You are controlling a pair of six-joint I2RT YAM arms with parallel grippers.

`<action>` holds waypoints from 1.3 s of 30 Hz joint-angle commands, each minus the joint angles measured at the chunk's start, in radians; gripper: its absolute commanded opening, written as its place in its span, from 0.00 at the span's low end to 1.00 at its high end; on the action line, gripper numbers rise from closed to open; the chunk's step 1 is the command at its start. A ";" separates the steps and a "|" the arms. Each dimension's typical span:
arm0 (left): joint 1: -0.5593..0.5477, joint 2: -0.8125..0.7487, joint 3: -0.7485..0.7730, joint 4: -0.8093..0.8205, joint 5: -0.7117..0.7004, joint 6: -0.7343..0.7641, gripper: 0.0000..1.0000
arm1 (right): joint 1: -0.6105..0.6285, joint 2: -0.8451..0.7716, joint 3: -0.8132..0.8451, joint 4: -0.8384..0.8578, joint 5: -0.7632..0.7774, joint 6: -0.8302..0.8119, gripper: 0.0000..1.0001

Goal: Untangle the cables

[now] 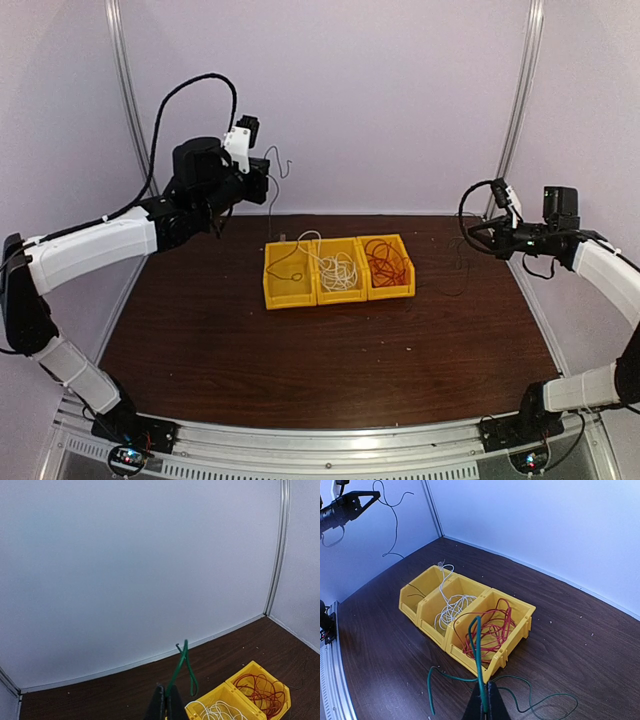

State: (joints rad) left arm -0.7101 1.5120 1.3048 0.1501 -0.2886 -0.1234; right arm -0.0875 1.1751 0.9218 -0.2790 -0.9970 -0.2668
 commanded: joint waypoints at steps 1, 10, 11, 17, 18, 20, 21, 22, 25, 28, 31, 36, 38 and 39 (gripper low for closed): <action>0.022 0.061 0.026 0.073 0.073 -0.041 0.00 | -0.006 0.010 -0.015 0.022 -0.010 -0.012 0.00; 0.066 0.180 -0.003 0.109 0.126 -0.095 0.00 | -0.006 0.015 -0.023 0.012 -0.010 -0.025 0.00; 0.067 0.184 -0.014 0.114 0.131 -0.101 0.00 | -0.007 0.017 -0.023 0.010 -0.010 -0.027 0.00; 0.067 0.204 -0.079 0.101 0.172 -0.172 0.00 | -0.006 0.029 -0.024 0.009 -0.016 -0.030 0.00; 0.067 0.209 -0.090 0.099 0.178 -0.194 0.00 | -0.006 0.033 -0.024 0.010 -0.019 -0.029 0.00; 0.067 0.222 -0.110 0.093 0.192 -0.235 0.00 | -0.006 0.043 -0.022 0.009 -0.025 -0.030 0.00; 0.067 0.228 -0.123 0.092 0.199 -0.256 0.00 | -0.006 0.046 -0.020 0.008 -0.026 -0.032 0.00; 0.067 0.235 -0.137 0.096 0.206 -0.281 0.00 | -0.006 0.047 -0.020 0.006 -0.028 -0.033 0.00; 0.067 0.260 -0.172 0.115 0.227 -0.315 0.00 | -0.006 0.049 -0.024 0.006 -0.029 -0.035 0.00; 0.067 0.294 -0.171 0.106 0.236 -0.347 0.00 | -0.006 0.057 -0.024 0.005 -0.033 -0.037 0.00; 0.067 0.328 -0.157 0.092 0.251 -0.373 0.00 | -0.006 0.061 -0.023 0.000 -0.036 -0.039 0.00; 0.067 0.404 -0.081 -0.010 0.228 -0.434 0.00 | -0.006 0.063 -0.024 -0.004 -0.038 -0.043 0.00; 0.067 0.415 -0.075 -0.029 0.201 -0.479 0.00 | -0.006 0.061 -0.024 -0.007 -0.038 -0.046 0.00; 0.067 0.417 -0.078 -0.026 0.202 -0.494 0.00 | -0.006 0.060 -0.024 -0.008 -0.038 -0.047 0.00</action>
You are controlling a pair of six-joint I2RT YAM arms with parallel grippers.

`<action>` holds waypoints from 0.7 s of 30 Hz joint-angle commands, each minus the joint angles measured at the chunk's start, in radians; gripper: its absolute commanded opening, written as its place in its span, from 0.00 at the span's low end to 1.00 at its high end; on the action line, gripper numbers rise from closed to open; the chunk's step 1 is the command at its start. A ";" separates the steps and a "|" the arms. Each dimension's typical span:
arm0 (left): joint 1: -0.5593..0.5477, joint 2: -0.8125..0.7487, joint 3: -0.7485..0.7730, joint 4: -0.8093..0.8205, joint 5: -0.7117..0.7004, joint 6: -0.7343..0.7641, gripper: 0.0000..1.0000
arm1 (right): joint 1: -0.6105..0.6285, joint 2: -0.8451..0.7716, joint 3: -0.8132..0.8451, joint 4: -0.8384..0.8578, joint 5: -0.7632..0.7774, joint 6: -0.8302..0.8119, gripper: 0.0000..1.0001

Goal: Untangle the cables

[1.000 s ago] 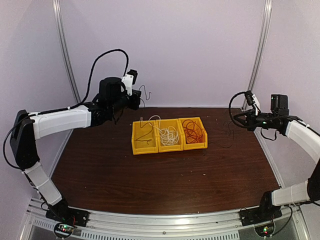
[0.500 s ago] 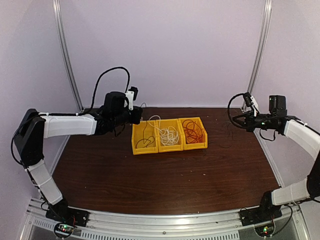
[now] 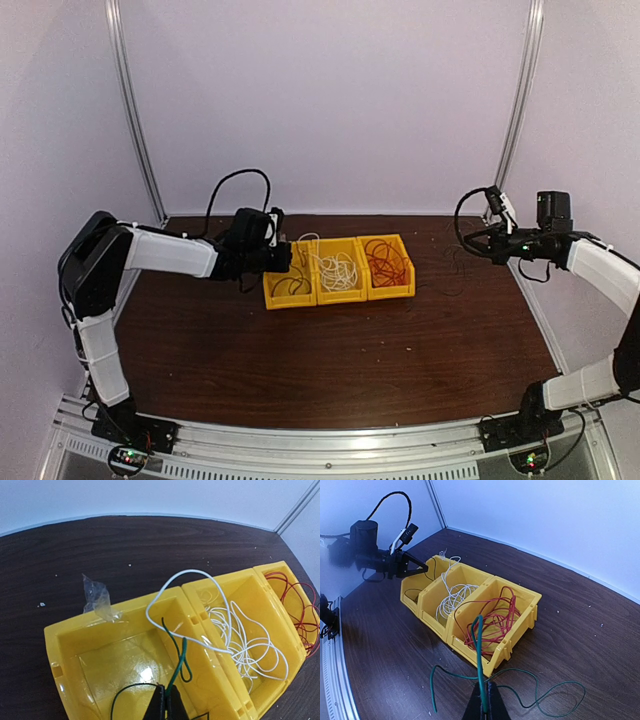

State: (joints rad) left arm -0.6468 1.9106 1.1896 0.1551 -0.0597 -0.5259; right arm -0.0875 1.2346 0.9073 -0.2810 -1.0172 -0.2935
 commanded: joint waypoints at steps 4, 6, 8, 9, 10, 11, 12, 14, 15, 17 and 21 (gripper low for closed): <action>0.004 0.032 0.047 -0.059 -0.013 -0.141 0.00 | -0.006 -0.001 -0.007 -0.010 -0.017 -0.020 0.00; 0.004 0.034 0.059 -0.082 -0.004 -0.148 0.00 | -0.006 -0.001 -0.006 -0.011 -0.021 -0.020 0.00; 0.003 0.030 0.072 -0.097 0.018 -0.139 0.09 | -0.006 -0.003 -0.005 -0.012 -0.022 -0.019 0.00; 0.003 0.021 0.073 -0.096 0.030 -0.129 0.15 | -0.006 -0.003 -0.005 -0.012 -0.023 -0.019 0.00; -0.001 0.007 0.072 -0.093 0.033 -0.117 0.20 | -0.006 -0.003 -0.005 -0.011 -0.023 -0.019 0.00; -0.004 -0.009 0.070 -0.092 0.023 -0.107 0.24 | -0.006 -0.003 -0.005 -0.012 -0.023 -0.018 0.00; -0.007 -0.028 0.068 -0.094 0.014 -0.099 0.28 | -0.006 -0.003 -0.004 -0.011 -0.024 -0.018 0.00; -0.008 -0.067 0.065 -0.105 -0.004 -0.090 0.34 | -0.006 -0.004 -0.003 -0.013 -0.025 -0.016 0.00; -0.008 -0.091 0.066 -0.113 -0.010 -0.082 0.37 | -0.006 -0.006 -0.002 -0.014 -0.026 -0.015 0.00; -0.008 -0.123 0.074 -0.138 -0.025 -0.066 0.43 | -0.006 -0.010 0.007 -0.019 -0.023 -0.017 0.00; -0.008 -0.186 0.088 -0.142 -0.015 0.006 0.52 | -0.005 -0.026 0.047 -0.053 0.005 -0.044 0.00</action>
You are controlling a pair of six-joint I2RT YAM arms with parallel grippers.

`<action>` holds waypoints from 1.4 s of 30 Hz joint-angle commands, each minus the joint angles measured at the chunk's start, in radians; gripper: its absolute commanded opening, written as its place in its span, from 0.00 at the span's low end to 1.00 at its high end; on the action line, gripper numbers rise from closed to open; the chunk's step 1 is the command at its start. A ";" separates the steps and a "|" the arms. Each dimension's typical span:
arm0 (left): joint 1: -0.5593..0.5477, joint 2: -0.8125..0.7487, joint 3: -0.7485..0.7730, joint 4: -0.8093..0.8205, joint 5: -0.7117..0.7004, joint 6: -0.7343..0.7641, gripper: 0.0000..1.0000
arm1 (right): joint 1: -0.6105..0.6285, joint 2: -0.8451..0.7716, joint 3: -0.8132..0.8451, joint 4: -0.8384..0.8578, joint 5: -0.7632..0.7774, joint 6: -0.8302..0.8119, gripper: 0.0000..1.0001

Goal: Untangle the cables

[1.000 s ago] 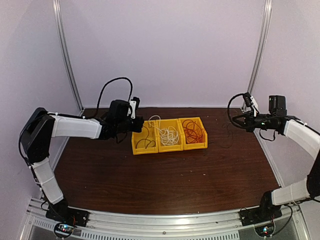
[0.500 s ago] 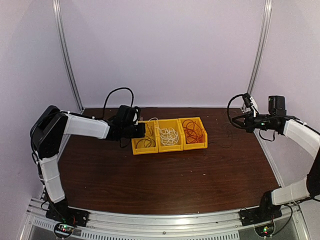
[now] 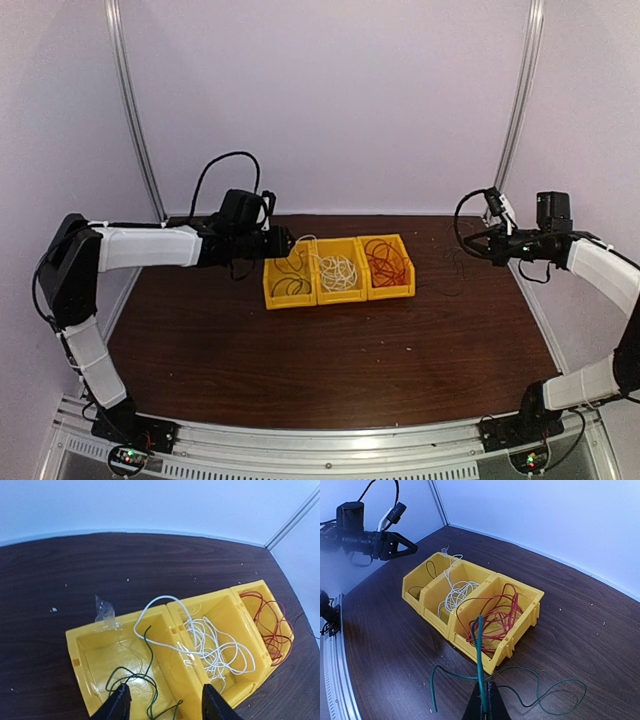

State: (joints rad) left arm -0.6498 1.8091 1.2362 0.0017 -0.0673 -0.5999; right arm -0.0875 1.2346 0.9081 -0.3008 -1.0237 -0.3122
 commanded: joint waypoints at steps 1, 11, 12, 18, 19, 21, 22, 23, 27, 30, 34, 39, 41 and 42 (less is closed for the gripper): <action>-0.005 -0.098 0.046 0.011 -0.006 0.100 0.55 | -0.005 -0.030 0.065 -0.048 0.012 -0.032 0.00; -0.040 -0.238 -0.068 0.202 0.198 0.263 0.62 | 0.085 -0.003 0.439 -0.260 -0.050 -0.048 0.00; -0.069 -0.249 -0.096 0.253 0.249 0.314 0.62 | 0.115 0.006 0.475 -0.261 -0.056 -0.030 0.00; -0.240 -0.217 -0.192 0.559 0.294 0.467 0.64 | 0.234 0.070 0.647 -0.184 -0.105 0.113 0.00; -0.253 -0.191 -0.184 0.597 0.308 0.463 0.65 | 0.251 0.081 0.673 -0.168 -0.112 0.137 0.00; -0.273 -0.135 -0.145 0.639 0.312 0.458 0.65 | 0.286 0.099 0.714 -0.149 -0.120 0.165 0.00; -0.282 -0.103 -0.123 0.657 0.316 0.457 0.65 | 0.303 0.106 0.732 -0.141 -0.124 0.178 0.00; -0.289 -0.074 -0.104 0.681 0.324 0.455 0.65 | 0.318 0.111 0.745 -0.130 -0.129 0.196 0.00; -0.320 0.057 -0.037 0.808 0.344 0.420 0.65 | 0.359 0.126 0.774 -0.065 -0.156 0.274 0.00; -0.345 0.137 -0.012 0.960 0.330 0.373 0.66 | 0.372 0.133 0.781 -0.005 -0.172 0.348 0.00; -0.359 0.259 0.091 1.064 0.330 0.325 0.66 | 0.379 0.141 0.785 0.063 -0.185 0.421 0.00; -0.363 0.410 0.271 1.073 0.367 0.249 0.65 | 0.388 0.147 0.799 0.094 -0.183 0.450 0.00; -0.368 0.460 0.340 1.047 0.363 0.238 0.63 | 0.391 0.149 0.796 0.094 -0.179 0.446 0.00; -0.370 0.480 0.372 1.028 0.352 0.238 0.62 | 0.391 0.149 0.794 0.092 -0.176 0.444 0.00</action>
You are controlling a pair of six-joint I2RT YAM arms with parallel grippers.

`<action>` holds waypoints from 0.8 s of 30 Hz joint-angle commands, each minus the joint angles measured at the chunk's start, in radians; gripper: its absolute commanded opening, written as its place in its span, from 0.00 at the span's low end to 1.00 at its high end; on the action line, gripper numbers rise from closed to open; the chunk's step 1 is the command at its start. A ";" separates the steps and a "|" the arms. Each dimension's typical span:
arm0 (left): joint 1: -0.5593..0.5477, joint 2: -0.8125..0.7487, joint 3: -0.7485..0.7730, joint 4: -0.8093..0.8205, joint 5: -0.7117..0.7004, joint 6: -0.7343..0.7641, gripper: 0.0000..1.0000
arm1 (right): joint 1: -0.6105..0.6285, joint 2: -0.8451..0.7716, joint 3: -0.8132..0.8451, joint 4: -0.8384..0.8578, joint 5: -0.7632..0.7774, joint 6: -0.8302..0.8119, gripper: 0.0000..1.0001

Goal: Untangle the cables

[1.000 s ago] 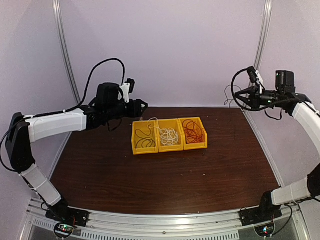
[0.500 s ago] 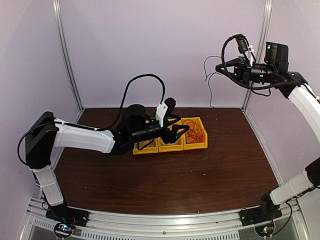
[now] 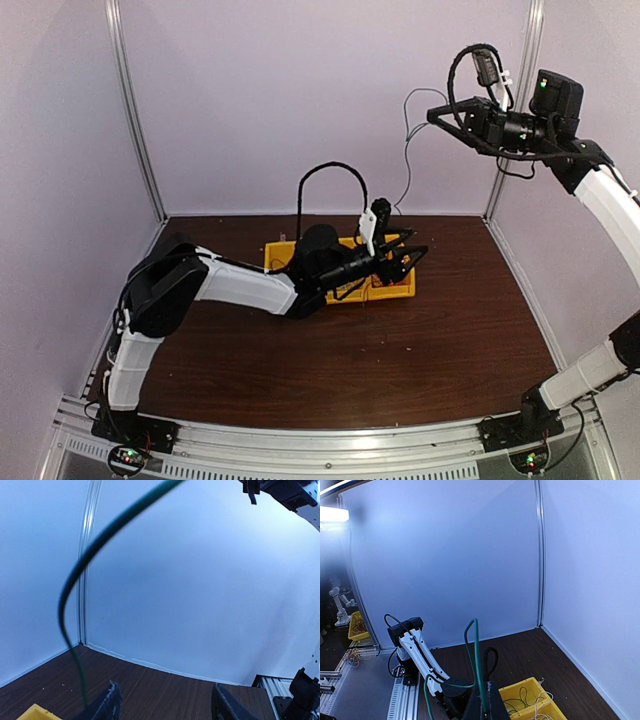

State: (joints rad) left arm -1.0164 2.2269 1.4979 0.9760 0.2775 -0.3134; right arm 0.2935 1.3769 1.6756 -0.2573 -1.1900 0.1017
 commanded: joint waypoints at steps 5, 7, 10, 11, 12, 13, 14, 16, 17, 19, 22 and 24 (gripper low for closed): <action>-0.006 0.106 0.163 -0.007 -0.037 -0.050 0.45 | 0.014 0.005 0.023 0.047 -0.008 0.027 0.00; -0.006 0.100 0.144 -0.007 -0.044 -0.053 0.33 | 0.015 0.006 0.022 0.042 -0.007 0.023 0.00; -0.005 0.079 0.099 0.005 -0.041 -0.071 0.17 | 0.017 0.008 0.023 0.020 0.001 -0.008 0.00; -0.006 0.068 0.074 0.022 -0.040 -0.076 0.12 | 0.016 0.009 0.021 0.010 0.006 -0.018 0.00; -0.006 0.054 0.046 0.040 -0.042 -0.079 0.08 | 0.016 0.009 0.019 0.002 0.009 -0.029 0.00; -0.005 0.038 0.015 0.056 -0.048 -0.081 0.04 | 0.017 0.009 0.015 -0.006 0.013 -0.039 0.00; -0.007 0.023 -0.013 0.066 -0.054 -0.081 0.00 | 0.016 0.008 0.010 -0.011 0.015 -0.047 0.00; -0.007 -0.008 -0.062 0.080 -0.060 -0.075 0.00 | 0.016 0.007 0.000 -0.016 0.019 -0.058 0.00; -0.006 -0.020 -0.077 0.078 -0.063 -0.069 0.00 | 0.016 0.007 -0.007 -0.017 0.022 -0.063 0.00; -0.007 -0.037 -0.106 0.075 -0.068 -0.058 0.00 | 0.016 0.009 -0.017 -0.019 0.027 -0.069 0.00; -0.007 -0.044 -0.103 0.041 -0.091 -0.044 0.07 | 0.017 0.008 -0.022 -0.019 0.026 -0.067 0.00; -0.006 -0.044 -0.093 0.015 -0.141 -0.039 0.42 | 0.018 0.005 -0.022 -0.018 0.024 -0.064 0.00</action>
State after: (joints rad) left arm -1.0168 2.2429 1.3914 0.9714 0.2115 -0.3710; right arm 0.3035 1.3804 1.6615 -0.2745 -1.1748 0.0483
